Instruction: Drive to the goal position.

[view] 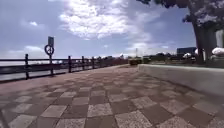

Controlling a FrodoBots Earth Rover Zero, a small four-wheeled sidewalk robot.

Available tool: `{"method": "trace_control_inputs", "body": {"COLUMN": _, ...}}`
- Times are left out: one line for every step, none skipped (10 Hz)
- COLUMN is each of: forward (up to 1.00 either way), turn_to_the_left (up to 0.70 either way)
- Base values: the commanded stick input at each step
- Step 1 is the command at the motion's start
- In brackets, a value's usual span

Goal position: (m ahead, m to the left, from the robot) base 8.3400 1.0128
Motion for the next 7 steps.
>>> {"method": "trace_control_inputs", "body": {"forward": 0.45, "turn_to_the_left": 0.27}}
{"method": "trace_control_inputs", "body": {"forward": 0.45, "turn_to_the_left": 0.27}}
{"method": "trace_control_inputs", "body": {"forward": 0.45, "turn_to_the_left": 0.27}}
{"method": "trace_control_inputs", "body": {"forward": 0.45, "turn_to_the_left": 0.27}}
{"method": "trace_control_inputs", "body": {"forward": 0.45, "turn_to_the_left": 0.27}}
{"method": "trace_control_inputs", "body": {"forward": 0.45, "turn_to_the_left": 0.27}}
{"method": "trace_control_inputs", "body": {"forward": 0.45, "turn_to_the_left": 0.27}}
